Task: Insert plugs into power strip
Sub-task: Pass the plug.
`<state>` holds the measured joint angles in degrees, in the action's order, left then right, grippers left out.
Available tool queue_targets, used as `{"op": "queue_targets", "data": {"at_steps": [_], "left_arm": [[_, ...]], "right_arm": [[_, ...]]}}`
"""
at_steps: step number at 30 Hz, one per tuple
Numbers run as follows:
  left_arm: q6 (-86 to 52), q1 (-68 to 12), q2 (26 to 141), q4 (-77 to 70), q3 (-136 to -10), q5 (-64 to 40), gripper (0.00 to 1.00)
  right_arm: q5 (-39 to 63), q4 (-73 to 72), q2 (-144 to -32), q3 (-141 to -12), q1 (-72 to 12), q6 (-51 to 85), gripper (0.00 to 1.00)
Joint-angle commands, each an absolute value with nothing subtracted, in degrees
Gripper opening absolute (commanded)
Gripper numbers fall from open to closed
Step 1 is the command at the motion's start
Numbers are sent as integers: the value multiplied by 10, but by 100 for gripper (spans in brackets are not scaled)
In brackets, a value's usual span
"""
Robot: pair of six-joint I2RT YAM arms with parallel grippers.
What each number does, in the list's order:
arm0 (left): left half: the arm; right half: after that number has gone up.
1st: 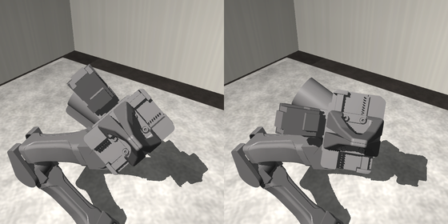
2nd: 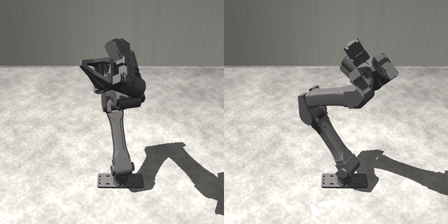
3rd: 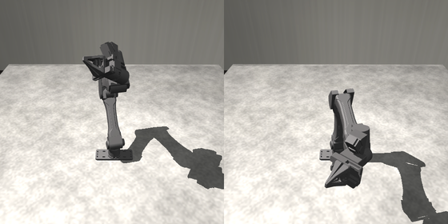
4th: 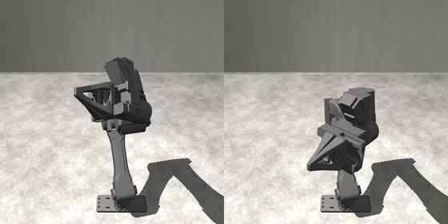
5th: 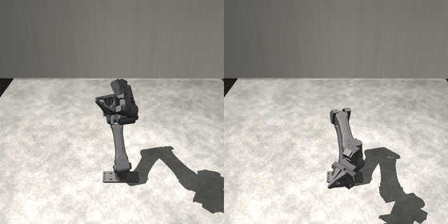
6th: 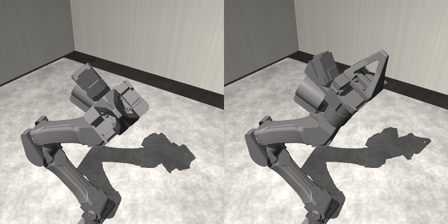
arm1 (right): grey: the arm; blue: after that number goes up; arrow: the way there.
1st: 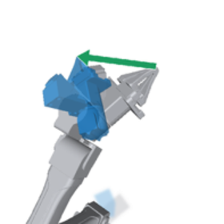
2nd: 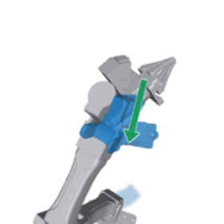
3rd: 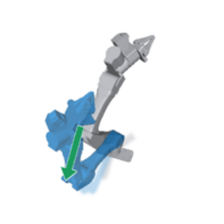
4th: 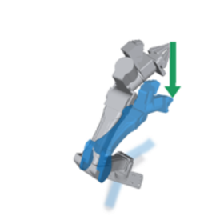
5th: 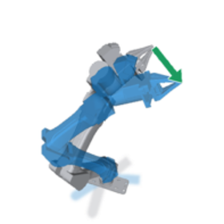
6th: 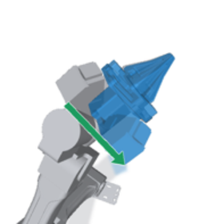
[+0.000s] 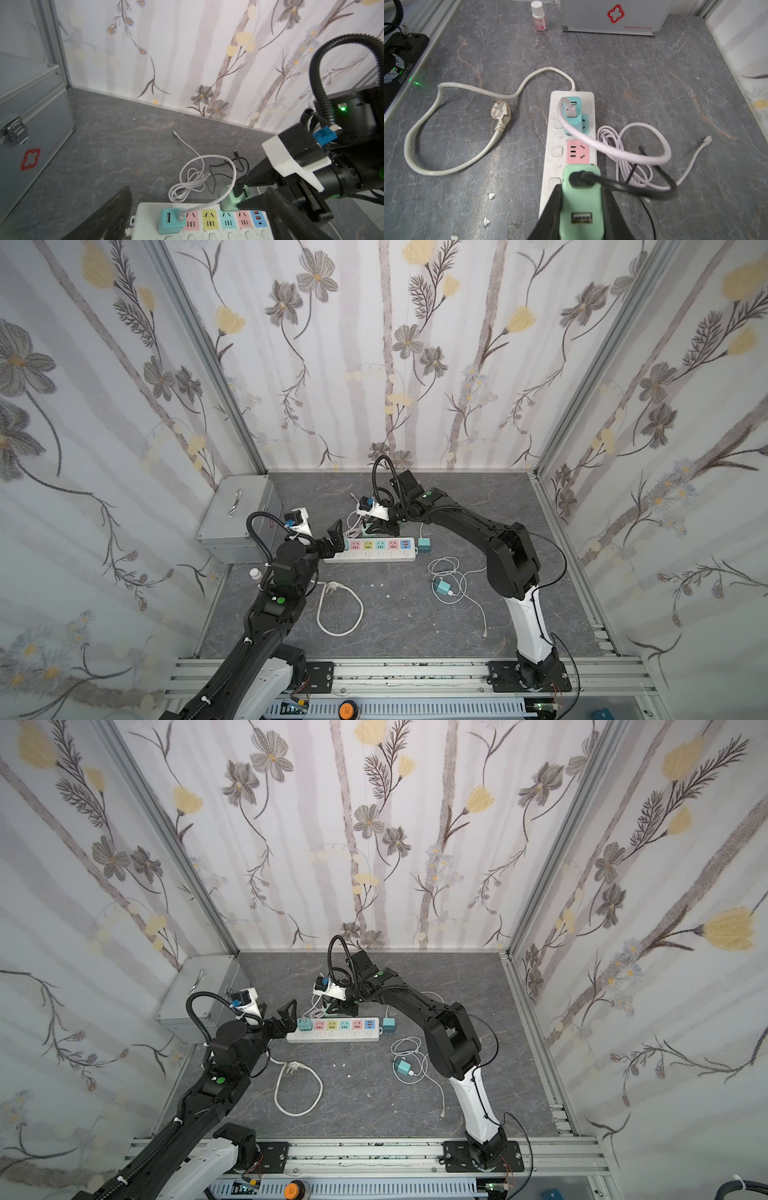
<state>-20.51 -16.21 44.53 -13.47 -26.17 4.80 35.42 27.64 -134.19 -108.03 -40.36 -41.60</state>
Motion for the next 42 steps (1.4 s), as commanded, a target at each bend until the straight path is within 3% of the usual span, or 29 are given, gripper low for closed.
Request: {"op": "queue_targets", "data": {"at_steps": [1, 9, 13, 19, 27, 37, 42], "left_arm": [[-292, -162, 441, -93, -260, 36, 100], [-348, -164, 525, 74, -353, -95, 98], [-361, -198, 582, 117, -405, -121, 80], [-339, -264, 637, 154, -463, -85, 66], [-295, -269, 700, 182, -500, -80, 64], [-239, -259, 761, 228, -541, -154, 72], [-276, -219, 753, 171, -514, -233, 67]], "right_arm": [[352, 237, -1334, -1071, -414, -409, 0], [345, 159, -1297, -994, -424, -335, 0], [334, 139, -1273, -955, -435, -324, 0], [322, 84, -1237, -888, -440, -309, 0], [335, 69, -1227, -869, -440, -328, 0], [360, -6, -1214, -836, -443, -318, 0], [376, -55, -1207, -814, -443, -309, 0]]}}
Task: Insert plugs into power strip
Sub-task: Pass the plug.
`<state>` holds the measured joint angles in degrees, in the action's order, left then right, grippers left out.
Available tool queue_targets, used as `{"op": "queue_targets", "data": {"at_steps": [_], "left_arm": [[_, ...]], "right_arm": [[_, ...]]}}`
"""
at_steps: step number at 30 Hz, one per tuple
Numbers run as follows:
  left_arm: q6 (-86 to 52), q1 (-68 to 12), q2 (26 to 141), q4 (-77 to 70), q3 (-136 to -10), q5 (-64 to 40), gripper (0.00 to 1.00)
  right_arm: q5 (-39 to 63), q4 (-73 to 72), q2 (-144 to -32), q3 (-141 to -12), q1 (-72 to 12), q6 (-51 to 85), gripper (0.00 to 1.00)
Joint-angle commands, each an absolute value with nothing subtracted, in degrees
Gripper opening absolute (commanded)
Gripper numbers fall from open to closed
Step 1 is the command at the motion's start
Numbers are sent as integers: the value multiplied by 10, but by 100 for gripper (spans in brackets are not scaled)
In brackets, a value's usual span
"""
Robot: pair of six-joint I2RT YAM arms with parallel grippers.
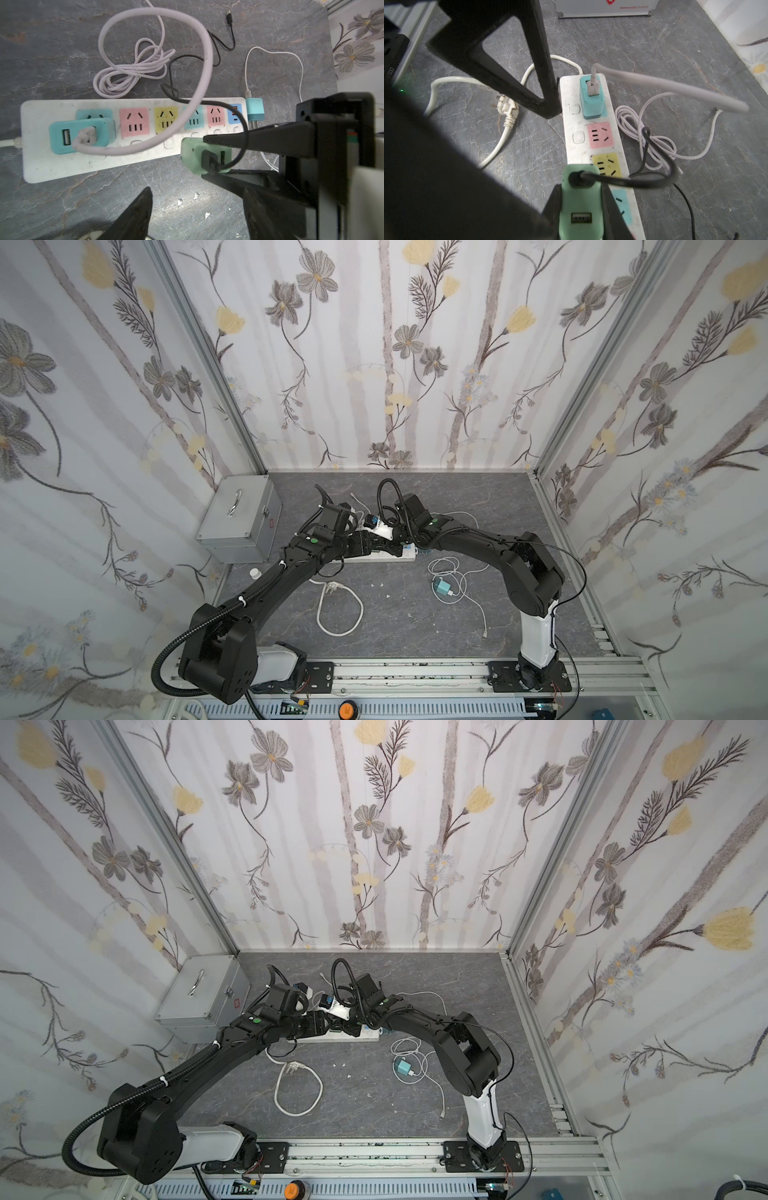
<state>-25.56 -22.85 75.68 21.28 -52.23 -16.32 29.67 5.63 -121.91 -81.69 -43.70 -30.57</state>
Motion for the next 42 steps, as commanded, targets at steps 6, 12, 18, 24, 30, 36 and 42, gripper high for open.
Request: {"op": "queue_targets", "data": {"at_steps": [6, 12, 18, 24, 30, 36, 42], "left_arm": [[-267, -164, 730, 179, -502, -282, 67], [-272, -161, 724, 152, -500, -293, 67], [-238, -195, 724, 148, -507, -249, 60], [-182, -234, 724, 168, -511, -125, 48], [-164, -246, 729, 163, -511, -132, 35], [-147, -258, 734, 161, -510, -133, 19], [-144, -260, 750, 169, -516, -133, 11]], "right_arm": [[382, -81, -1200, -800, -443, -309, 0], [386, -93, -1198, -797, -442, -309, 0], [383, -86, -1206, -807, -442, -305, 0], [381, -86, -1203, -803, -443, -280, 0], [377, -97, -1205, -801, -442, -260, 0], [368, -103, -1218, -815, -460, -239, 1], [368, -96, -1223, -826, -461, -238, 1]]}}
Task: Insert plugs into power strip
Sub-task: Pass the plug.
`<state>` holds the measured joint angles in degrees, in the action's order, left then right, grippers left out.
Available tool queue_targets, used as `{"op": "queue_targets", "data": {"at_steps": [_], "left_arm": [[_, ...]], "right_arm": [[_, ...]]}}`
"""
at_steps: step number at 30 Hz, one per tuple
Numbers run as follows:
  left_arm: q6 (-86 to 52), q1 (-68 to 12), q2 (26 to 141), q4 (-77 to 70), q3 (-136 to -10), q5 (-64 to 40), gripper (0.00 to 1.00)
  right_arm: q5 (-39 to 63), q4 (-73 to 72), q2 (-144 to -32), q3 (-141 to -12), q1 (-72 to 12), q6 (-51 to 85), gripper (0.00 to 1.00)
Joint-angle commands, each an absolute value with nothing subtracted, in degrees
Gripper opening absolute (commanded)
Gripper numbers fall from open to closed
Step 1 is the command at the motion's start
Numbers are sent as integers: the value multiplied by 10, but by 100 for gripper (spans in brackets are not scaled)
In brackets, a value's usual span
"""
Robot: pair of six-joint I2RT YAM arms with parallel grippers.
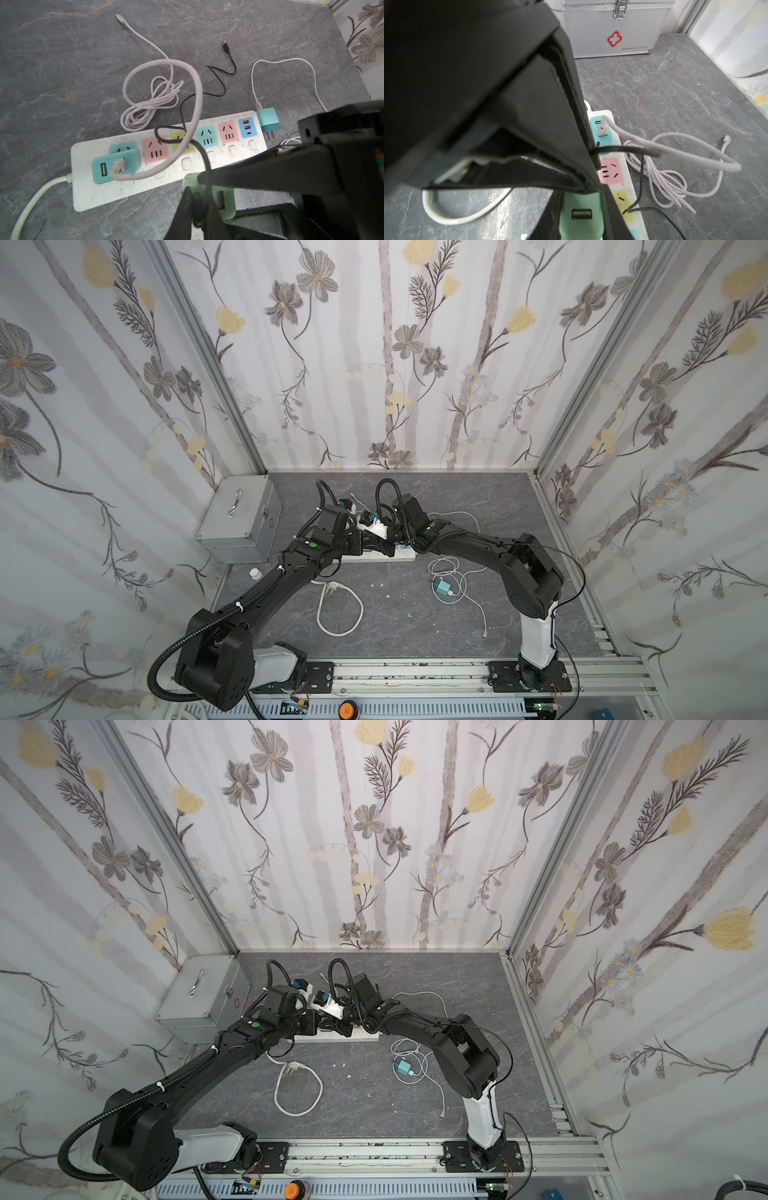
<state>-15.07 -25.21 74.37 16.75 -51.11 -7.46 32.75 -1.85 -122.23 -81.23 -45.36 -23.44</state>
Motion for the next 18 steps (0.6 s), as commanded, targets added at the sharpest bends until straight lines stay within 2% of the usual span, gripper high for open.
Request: {"op": "queue_targets", "data": {"at_steps": [1, 7, 8, 10, 12, 18], "left_arm": [[-145, -261, 751, 167, -516, -138, 10], [-146, -261, 746, 155, -509, -129, 0], [-146, -261, 743, 154, -508, -122, 0], [-143, -261, 741, 150, -505, -108, 0], [-139, -261, 742, 150, -501, -87, 0], [-125, -261, 773, 118, -490, -54, 0]], "right_arm": [[369, -93, -1224, -828, -461, -239, 1], [362, -70, -1226, -837, -461, -255, 3], [359, -63, -1226, -838, -460, -260, 8], [345, -52, -1226, -843, -459, -264, 30], [324, -47, -1227, -845, -456, -264, 44], [297, -65, -1197, -810, -431, -260, 61]]}}
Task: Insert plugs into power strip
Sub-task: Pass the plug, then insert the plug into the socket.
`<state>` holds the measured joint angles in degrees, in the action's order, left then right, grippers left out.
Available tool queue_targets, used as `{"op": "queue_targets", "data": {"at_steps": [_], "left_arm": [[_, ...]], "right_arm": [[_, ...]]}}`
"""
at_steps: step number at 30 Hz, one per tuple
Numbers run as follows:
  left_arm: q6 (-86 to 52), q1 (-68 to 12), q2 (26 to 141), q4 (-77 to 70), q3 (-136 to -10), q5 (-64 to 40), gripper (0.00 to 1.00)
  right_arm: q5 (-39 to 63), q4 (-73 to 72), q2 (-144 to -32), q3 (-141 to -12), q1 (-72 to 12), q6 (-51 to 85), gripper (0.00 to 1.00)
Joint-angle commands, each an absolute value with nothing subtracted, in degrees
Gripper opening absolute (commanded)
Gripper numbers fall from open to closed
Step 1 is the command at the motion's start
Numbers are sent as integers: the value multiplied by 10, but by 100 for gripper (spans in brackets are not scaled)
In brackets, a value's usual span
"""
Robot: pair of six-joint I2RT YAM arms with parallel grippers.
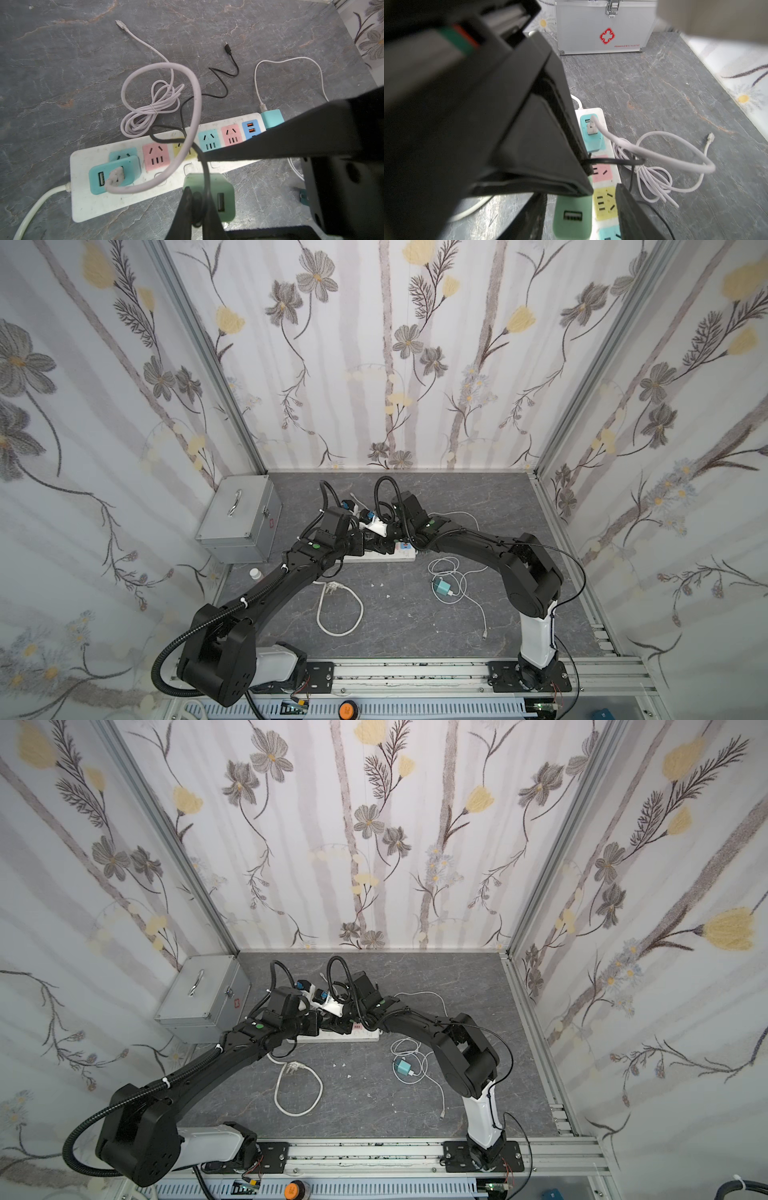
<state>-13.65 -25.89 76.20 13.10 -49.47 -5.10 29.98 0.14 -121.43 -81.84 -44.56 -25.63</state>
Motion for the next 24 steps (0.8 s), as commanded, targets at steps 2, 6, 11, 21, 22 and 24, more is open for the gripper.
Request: {"op": "queue_targets", "data": {"at_steps": [2, 6, 11, 21, 22, 24], "left_arm": [[-124, -261, 794, 109, -498, -49, 0], [-119, -263, 841, 121, -526, -22, 0], [-118, -272, 873, 112, -543, 5, 0], [-116, -285, 891, 124, -571, 50, 0], [-115, -286, 891, 125, -572, 52, 0], [-115, -286, 888, 129, -573, 59, 0]], "right_arm": [[292, -69, -1186, -796, -423, -253, 66], [284, -106, -1156, -758, -406, -200, 90], [246, -133, -1130, -726, -397, -88, 99], [145, -55, -1143, -752, -383, 200, 91], [157, -51, -1148, -755, -382, 222, 88], [189, -40, -1165, -766, -381, 267, 81]]}}
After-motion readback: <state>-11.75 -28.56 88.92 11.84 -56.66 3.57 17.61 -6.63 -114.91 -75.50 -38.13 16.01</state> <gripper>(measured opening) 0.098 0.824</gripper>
